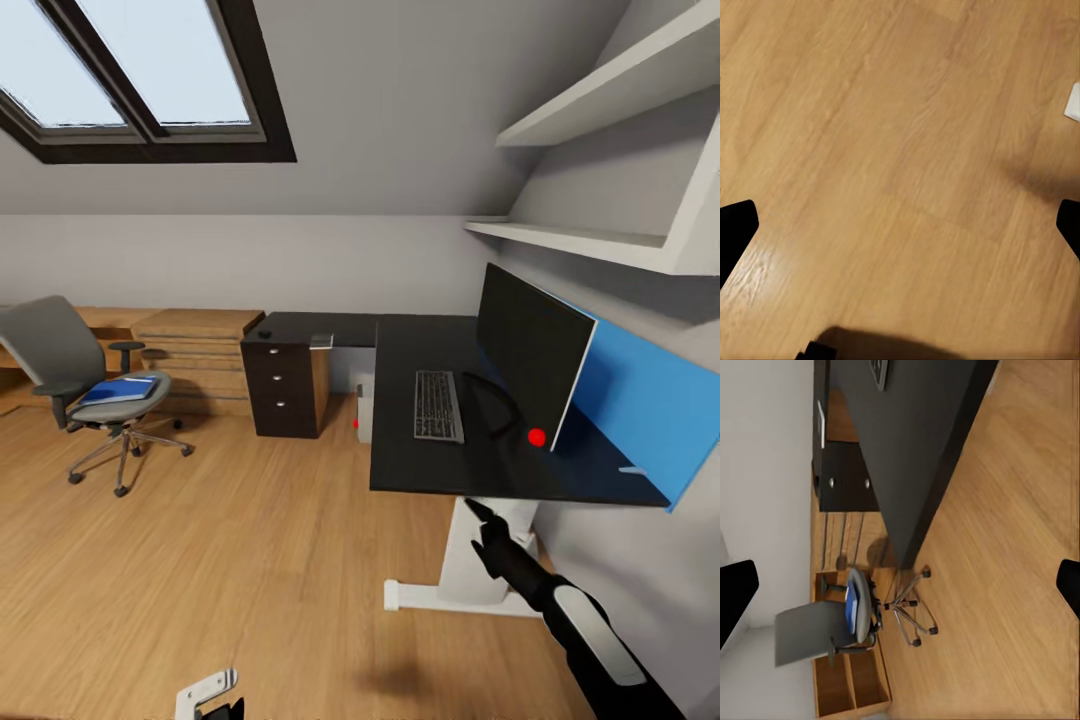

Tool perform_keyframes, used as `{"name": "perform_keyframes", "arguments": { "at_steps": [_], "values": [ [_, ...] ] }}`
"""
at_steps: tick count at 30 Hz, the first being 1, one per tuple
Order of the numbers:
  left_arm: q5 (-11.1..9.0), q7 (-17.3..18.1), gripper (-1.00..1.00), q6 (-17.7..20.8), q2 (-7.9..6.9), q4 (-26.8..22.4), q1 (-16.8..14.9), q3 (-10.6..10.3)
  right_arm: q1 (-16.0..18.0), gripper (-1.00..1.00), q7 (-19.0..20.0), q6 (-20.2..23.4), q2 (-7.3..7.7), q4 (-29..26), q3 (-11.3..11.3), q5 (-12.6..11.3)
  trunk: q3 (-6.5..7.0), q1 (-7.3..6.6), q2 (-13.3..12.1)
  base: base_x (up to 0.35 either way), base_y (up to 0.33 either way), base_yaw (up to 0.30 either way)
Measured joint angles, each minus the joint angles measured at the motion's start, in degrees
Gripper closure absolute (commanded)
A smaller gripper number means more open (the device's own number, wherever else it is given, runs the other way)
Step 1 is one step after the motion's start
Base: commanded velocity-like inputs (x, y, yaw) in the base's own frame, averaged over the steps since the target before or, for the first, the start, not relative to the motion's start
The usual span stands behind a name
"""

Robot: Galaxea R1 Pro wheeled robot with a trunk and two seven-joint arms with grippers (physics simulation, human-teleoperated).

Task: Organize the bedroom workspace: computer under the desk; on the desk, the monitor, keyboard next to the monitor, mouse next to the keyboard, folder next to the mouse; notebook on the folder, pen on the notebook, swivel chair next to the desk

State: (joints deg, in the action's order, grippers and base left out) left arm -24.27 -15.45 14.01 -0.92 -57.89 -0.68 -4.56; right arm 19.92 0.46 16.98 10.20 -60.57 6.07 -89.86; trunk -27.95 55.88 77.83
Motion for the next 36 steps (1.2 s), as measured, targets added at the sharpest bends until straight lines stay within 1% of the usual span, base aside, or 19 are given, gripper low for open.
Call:
{"name": "perform_keyframes", "arguments": {
  "at_steps": [5,8,9,10,12,14,15,16,17,19,20,22,25,27,31,32,33,35,36],
  "values": [
    [0.1,0.0,-1.00,0.0,-0.05,0.0,0.0,0.0,0.0,-1.00,-1.0,-0.1,-1.04,0.2,0.3,2.1,0.71,-0.88,-1.6,-0.017,0.000,0.000],
    [-0.1,-0.1,-1.00,0.1,-0.12,0.0,0.0,0.1,0.0,-1.00,-1.7,-0.4,-2.07,1.8,2.0,6.0,1.25,-1.54,-2.8,-0.005,0.000,0.000],
    [-0.1,-0.1,-1.00,0.3,-0.16,0.1,0.0,0.1,0.0,-1.00,-1.9,-0.9,-2.50,3.1,3.5,9.1,1.43,-1.76,-3.2,0.000,0.000,0.000],
    [-0.1,-0.1,-1.00,0.5,-0.21,1.4,0.0,0.1,-0.1,-1.00,-2.2,-6.5,-3.91,8.2,9.1,22.0,1.60,-1.98,-3.6,0.000,0.000,0.000],
    [0.0,-0.1,-1.00,0.6,-0.17,3.4,0.0,0.1,0.0,-1.00,-2.5,-12.9,-5.89,12.2,13.6,32.2,1.97,-2.42,-4.4,0.000,0.000,0.000],
    [0.1,-0.1,-1.00,0.7,-0.10,5.3,0.0,0.1,-0.1,-1.00,-3.7,-17.7,-7.47,16.8,15.8,40.3,2.32,-2.86,-5.2,0.000,0.000,0.000],
    [0.1,-0.1,-1.00,0.7,-0.09,5.6,0.0,0.0,-0.1,-1.00,-4.0,-18.7,-7.78,18.4,16.1,42.1,2.51,-3.08,-5.6,0.000,0.000,0.000],
    [0.1,-0.1,-1.00,0.7,-0.06,6.0,0.0,0.0,-0.1,-1.00,-4.6,-20.8,-8.36,21.6,16.6,44.9,2.68,-3.30,-6.0,0.000,0.000,0.000],
    [0.1,-0.1,-1.00,0.6,-0.06,7.0,0.0,0.0,-0.1,-1.00,-5.1,-26.3,-9.54,27.6,17.0,48.3,2.86,-3.52,-6.4,0.000,0.000,0.000],
    [0.1,0.0,-1.00,0.4,-0.07,7.7,0.0,0.0,-0.1,-1.00,-5.3,-29.8,-10.01,30.7,17.1,49.3,3.22,-3.96,-7.2,0.000,0.000,0.000],
    [0.2,0.0,-1.00,0.3,-0.06,8.4,0.0,0.0,-0.1,-1.00,-5.4,-33.3,-10.27,33.2,17.2,49.8,3.40,-4.17,-7.6,0.000,0.000,0.000],
    [0.2,0.0,-1.00,0.2,-0.06,8.9,0.0,0.0,-0.1,-1.00,-5.4,-37.0,-10.48,35.9,17.2,50.1,3.76,-4.61,-8.4,0.000,0.000,0.000],
    [0.2,0.0,-1.00,0.1,-0.05,9.6,0.0,0.0,-0.1,-1.00,-5.4,-44.5,-10.75,42.5,17.3,50.4,4.30,-5.27,-9.6,0.000,0.000,0.000],
    [0.2,0.0,-1.00,0.0,-0.03,9.8,0.0,0.0,-0.1,-1.00,-5.4,-48.0,-10.97,45.6,17.5,50.5,4.31,-5.28,-9.6,0.000,0.000,0.000],
    [0.2,0.0,-1.00,0.0,0.01,9.9,0.0,-0.1,-0.1,-1.00,-5.3,-49.6,-12.27,47.1,17.6,50.7,4.31,-5.28,-9.6,0.000,0.000,0.000],
    [0.2,-0.1,-1.00,-0.3,0.03,9.9,0.0,-0.1,-0.1,-1.00,-5.3,-50.1,-13.52,47.8,17.8,50.9,4.31,-5.28,-9.6,0.000,0.000,0.000],
    [0.2,-0.1,-1.00,-0.8,0.03,9.9,0.0,-0.2,-0.1,-1.00,-5.3,-50.3,-14.15,48.4,17.7,50.9,4.31,-5.28,-9.6,0.000,0.000,0.000],
    [0.2,-0.1,-1.00,-2.3,0.04,10.1,0.0,-0.2,-0.1,-1.00,-5.3,-50.5,-14.67,49.1,17.9,51.3,4.31,-5.28,-9.6,0.003,0.004,0.000],
    [0.1,-0.1,-1.00,-5.2,0.08,11.6,0.0,-0.2,-0.1,-1.00,-5.3,-50.6,-14.98,49.7,18.3,52.7,4.31,-5.28,-9.6,0.097,0.131,0.000]
  ]
}}
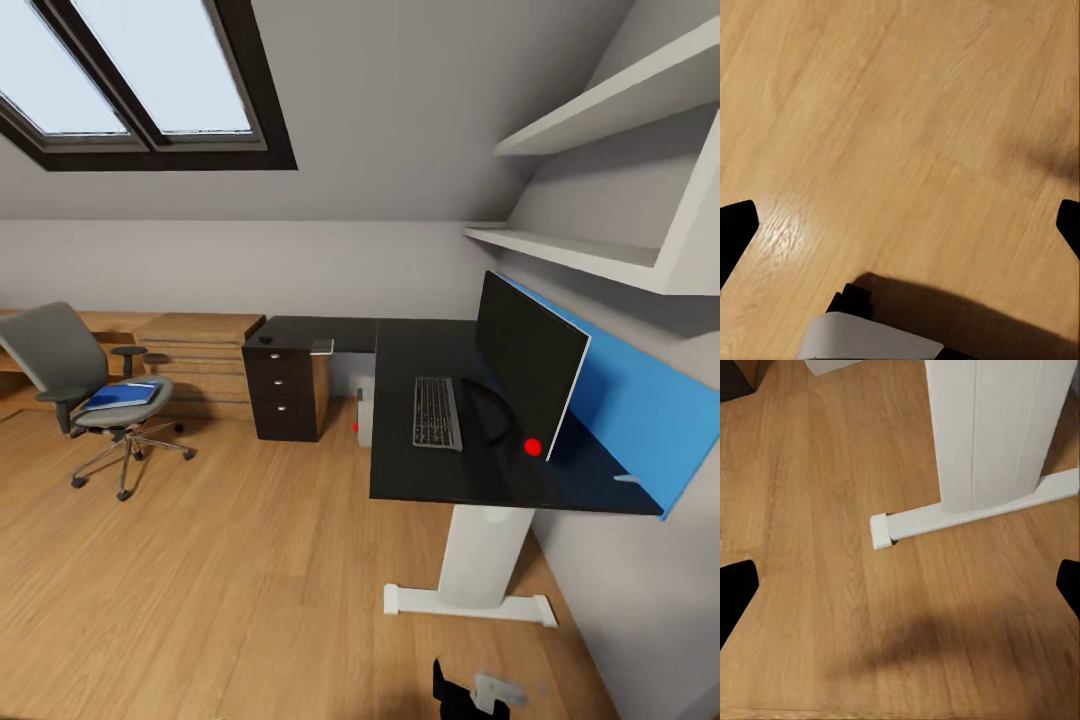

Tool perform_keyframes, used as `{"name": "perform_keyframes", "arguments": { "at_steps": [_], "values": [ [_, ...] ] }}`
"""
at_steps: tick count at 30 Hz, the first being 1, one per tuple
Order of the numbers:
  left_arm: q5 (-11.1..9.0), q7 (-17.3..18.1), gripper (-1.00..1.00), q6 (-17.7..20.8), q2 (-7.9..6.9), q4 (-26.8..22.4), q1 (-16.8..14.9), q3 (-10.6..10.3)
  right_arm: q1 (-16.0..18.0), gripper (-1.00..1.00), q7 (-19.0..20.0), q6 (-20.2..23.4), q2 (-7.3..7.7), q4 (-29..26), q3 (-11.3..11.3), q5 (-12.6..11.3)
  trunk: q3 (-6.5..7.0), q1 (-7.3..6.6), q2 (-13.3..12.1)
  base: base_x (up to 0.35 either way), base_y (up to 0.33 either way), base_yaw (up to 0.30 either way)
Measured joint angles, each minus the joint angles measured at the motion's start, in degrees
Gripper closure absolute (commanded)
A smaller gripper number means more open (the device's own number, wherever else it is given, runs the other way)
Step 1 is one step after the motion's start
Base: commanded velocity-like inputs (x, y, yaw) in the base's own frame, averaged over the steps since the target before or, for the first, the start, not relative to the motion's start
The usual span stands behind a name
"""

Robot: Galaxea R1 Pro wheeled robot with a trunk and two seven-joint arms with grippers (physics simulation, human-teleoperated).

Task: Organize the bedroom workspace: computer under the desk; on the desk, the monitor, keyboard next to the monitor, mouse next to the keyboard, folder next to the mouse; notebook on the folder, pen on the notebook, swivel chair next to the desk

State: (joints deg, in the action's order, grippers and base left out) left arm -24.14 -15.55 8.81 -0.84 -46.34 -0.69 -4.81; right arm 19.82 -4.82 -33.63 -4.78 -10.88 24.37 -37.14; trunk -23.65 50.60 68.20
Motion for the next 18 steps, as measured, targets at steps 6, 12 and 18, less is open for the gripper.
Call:
{"name": "perform_keyframes", "arguments": {
  "at_steps": [6,12,18],
  "values": [
    [0.0,0.0,-1.00,-2.4,0.15,2.2,0.0,0.0,0.0,-1.00,0.0,0.0,-0.17,0.3,0.3,3.0,0.00,-0.02,0.0,0.156,0.217,0.000],
    [-0.1,0.1,-1.00,-2.5,0.09,2.3,0.0,0.0,0.0,-1.00,0.0,0.0,-0.30,0.3,0.3,3.2,0.00,-0.02,0.0,0.179,0.253,0.000],
    [-0.1,0.1,-1.00,-2.3,0.03,2.4,0.0,0.1,0.0,-1.00,0.0,0.0,-0.13,0.4,0.2,3.2,0.00,-0.02,0.0,0.181,0.258,0.000]
  ]
}}
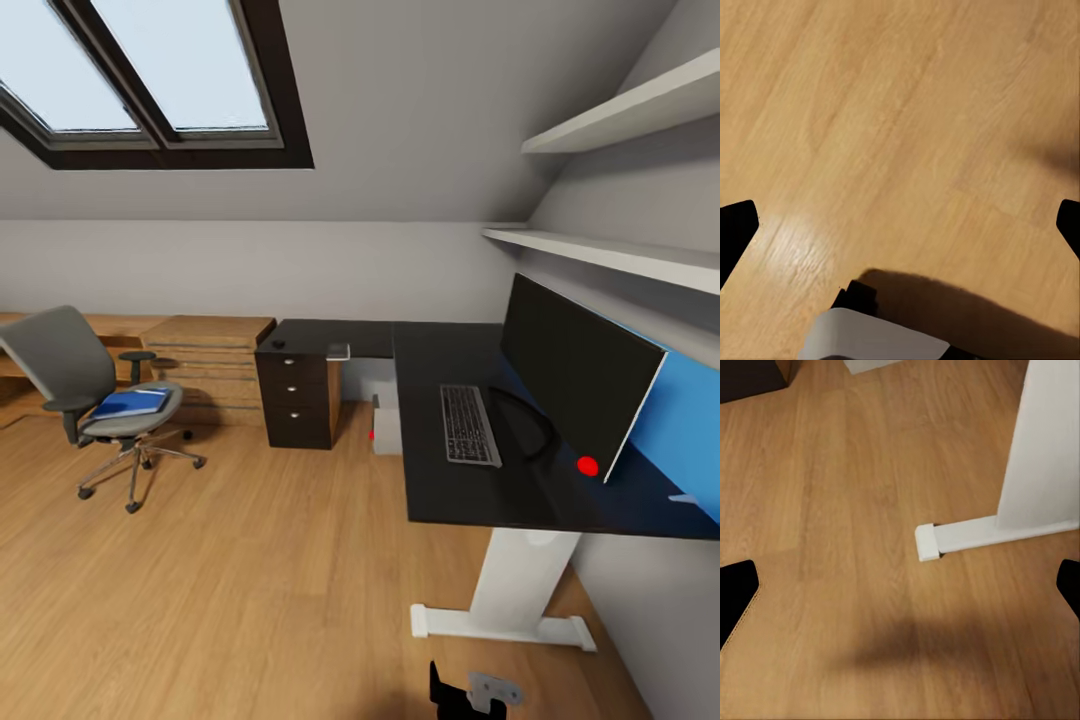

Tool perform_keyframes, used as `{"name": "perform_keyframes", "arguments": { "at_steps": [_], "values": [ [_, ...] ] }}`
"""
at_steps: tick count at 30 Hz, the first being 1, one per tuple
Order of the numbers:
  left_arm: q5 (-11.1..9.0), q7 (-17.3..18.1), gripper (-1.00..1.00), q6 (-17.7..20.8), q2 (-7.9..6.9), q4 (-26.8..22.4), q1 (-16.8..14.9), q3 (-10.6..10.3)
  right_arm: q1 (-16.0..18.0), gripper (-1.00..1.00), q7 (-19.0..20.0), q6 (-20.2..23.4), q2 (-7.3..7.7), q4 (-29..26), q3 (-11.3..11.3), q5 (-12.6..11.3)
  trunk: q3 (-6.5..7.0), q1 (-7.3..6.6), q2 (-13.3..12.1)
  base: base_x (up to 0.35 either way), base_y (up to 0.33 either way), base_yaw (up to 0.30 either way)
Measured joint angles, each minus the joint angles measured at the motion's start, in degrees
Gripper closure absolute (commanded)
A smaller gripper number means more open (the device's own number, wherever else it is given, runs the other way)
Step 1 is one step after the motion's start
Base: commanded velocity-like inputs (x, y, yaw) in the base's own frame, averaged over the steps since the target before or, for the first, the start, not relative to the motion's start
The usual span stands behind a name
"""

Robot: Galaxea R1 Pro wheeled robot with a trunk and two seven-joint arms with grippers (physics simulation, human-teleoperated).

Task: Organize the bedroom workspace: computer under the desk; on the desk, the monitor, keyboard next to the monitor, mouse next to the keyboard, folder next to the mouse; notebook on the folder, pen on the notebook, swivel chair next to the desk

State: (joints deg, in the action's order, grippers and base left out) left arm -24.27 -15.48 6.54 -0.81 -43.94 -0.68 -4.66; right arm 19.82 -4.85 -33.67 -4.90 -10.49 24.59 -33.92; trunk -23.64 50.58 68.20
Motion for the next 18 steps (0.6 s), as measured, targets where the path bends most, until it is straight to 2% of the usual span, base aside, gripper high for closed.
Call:
{"name": "perform_keyframes", "arguments": {
  "at_steps": [6,14,18],
  "values": [
    [-0.1,0.0,-1.00,0.3,-0.02,0.0,0.0,0.0,0.0,-1.00,-0.1,0.0,-0.27,-0.1,0.1,-0.1,-0.04,0.00,0.0,0.208,0.261,0.053],
    [-0.1,0.0,-1.00,0.2,0.16,0.4,0.0,0.0,0.0,-1.00,-0.1,0.0,-0.83,0.0,0.2,-0.1,-0.34,-0.01,0.0,0.254,0.244,0.223],
    [-0.1,0.0,-1.00,-0.2,0.02,0.6,0.0,0.1,0.0,-1.00,-0.1,0.0,-1.08,0.1,0.0,-0.1,-0.41,-0.01,0.0,0.266,0.234,0.103]
  ]
}}
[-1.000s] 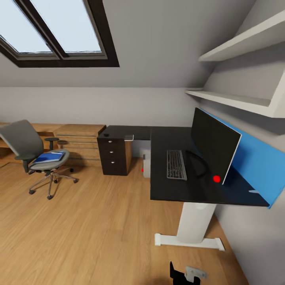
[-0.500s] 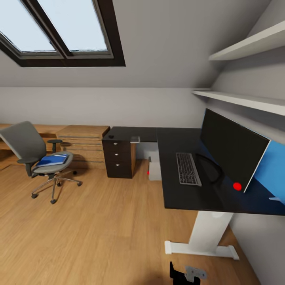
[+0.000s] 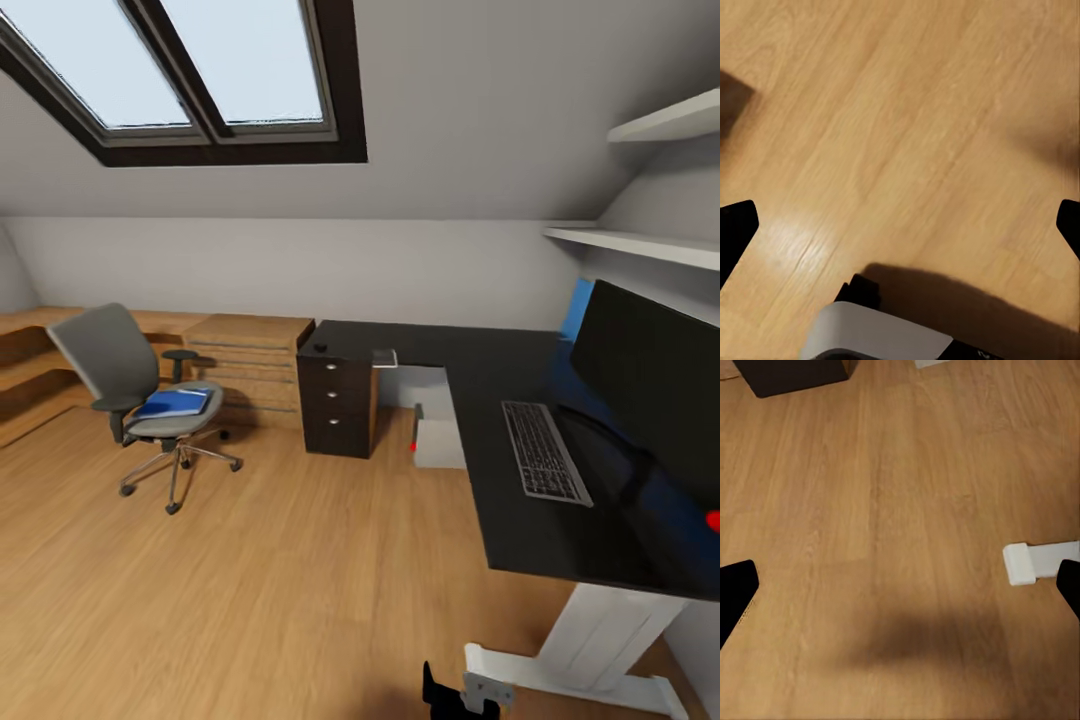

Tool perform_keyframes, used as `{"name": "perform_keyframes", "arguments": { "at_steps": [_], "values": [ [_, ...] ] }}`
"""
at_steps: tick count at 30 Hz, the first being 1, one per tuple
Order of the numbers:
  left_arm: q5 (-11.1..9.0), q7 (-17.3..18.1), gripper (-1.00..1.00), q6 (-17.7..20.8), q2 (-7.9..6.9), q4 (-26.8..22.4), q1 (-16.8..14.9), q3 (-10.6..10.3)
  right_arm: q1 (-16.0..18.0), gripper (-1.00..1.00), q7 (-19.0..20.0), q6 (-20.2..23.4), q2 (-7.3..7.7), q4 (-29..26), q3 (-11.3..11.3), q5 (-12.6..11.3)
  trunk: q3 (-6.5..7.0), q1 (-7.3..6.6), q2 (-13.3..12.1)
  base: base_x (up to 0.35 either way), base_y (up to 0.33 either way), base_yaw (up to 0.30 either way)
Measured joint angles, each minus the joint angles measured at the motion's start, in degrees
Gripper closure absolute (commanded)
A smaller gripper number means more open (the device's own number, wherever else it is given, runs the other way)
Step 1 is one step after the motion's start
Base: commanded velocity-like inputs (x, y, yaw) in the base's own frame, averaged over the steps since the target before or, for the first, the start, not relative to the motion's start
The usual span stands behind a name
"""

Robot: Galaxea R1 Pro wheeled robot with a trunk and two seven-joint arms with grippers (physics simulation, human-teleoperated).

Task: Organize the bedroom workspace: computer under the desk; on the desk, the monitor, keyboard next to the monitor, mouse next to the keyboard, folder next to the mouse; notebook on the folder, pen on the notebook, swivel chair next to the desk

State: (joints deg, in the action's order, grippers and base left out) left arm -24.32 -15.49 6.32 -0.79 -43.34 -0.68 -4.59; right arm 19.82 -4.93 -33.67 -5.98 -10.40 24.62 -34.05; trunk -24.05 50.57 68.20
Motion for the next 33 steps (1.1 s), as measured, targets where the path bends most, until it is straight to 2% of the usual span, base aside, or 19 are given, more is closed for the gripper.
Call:
{"name": "perform_keyframes", "arguments": {
  "at_steps": [3,8,13,17,23,29,33],
  "values": [
    [0.1,-0.1,-1.00,-1.3,-0.08,0.0,0.0,0.0,0.0,-1.00,0.1,0.0,-0.01,3.0,0.1,0.0,-0.01,0.00,0.0,0.266,0.234,0.008],
    [0.0,-0.1,-1.00,-2.8,0.18,1.1,0.0,-0.1,0.0,-1.00,0.1,0.0,0.17,3.8,0.0,0.1,-0.01,0.00,0.0,0.266,0.234,0.001],
    [0.2,-0.2,-1.00,-2.9,0.26,1.6,0.0,-0.2,0.0,-1.00,0.2,0.0,0.15,3.9,0.4,0.2,-0.01,0.00,0.0,0.278,0.208,0.000],
    [2.5,-0.2,-1.00,-2.6,0.66,1.6,0.0,-0.2,0.0,-1.00,0.2,0.0,-0.07,3.9,1.3,0.5,-0.01,0.00,0.0,0.314,0.142,0.000],
    [2.8,-0.4,-1.00,-2.6,0.73,1.6,0.0,-0.2,0.0,-1.00,0.2,0.0,-0.06,3.9,1.6,0.7,-0.01,0.00,0.0,0.318,0.135,0.000],
    [2.8,-0.4,-1.00,-2.7,0.70,1.6,0.0,-0.2,0.0,-1.00,0.2,0.0,-0.02,3.9,3.4,0.6,-0.01,0.00,0.0,0.319,0.135,0.000],
    [2.8,-0.5,-1.00,-2.7,0.66,1.6,0.0,-0.2,0.0,-1.00,0.2,0.0,-0.07,3.9,3.6,0.6,-0.01,0.00,0.0,0.319,0.135,0.000]
  ]
}}
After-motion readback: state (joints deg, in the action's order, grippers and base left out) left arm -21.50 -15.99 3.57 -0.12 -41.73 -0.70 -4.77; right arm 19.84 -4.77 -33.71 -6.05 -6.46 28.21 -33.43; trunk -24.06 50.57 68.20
